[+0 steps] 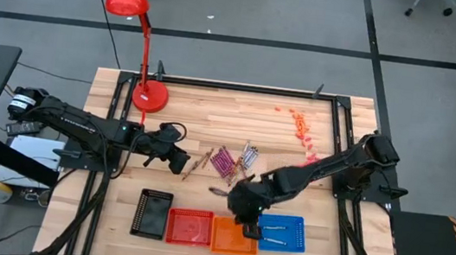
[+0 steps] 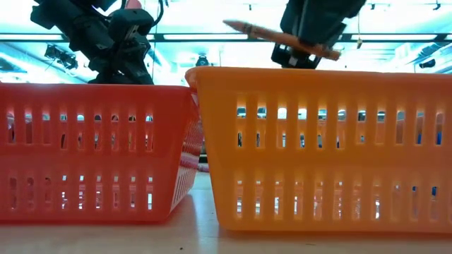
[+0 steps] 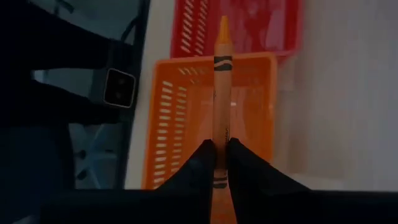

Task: Sort crayons
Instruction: Put the orange crayon into the orange bin

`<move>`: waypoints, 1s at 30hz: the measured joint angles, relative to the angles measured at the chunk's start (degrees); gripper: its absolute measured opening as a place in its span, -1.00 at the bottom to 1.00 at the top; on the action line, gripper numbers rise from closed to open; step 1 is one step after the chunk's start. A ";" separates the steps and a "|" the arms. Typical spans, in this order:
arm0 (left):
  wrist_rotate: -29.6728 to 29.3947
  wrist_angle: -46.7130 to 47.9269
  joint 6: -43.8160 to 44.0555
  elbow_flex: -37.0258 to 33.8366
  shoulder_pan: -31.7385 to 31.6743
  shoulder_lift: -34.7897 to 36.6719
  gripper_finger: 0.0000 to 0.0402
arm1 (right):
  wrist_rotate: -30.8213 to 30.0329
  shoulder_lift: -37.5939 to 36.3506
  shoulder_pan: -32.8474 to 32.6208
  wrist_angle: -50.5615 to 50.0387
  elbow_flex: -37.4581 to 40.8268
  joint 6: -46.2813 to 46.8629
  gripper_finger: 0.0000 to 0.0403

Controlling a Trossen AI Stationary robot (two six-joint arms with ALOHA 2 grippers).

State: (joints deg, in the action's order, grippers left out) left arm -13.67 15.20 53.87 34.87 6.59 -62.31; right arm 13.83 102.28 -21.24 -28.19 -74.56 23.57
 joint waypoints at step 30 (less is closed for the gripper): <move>-0.19 -0.52 -0.72 -0.02 0.02 -0.01 -0.32 | -5.62 3.04 6.45 -16.48 -6.95 -1.29 -0.62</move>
State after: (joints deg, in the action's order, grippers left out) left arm -13.86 14.68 53.15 34.85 6.61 -62.32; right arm 8.22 105.32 -14.79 -44.67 -81.52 22.28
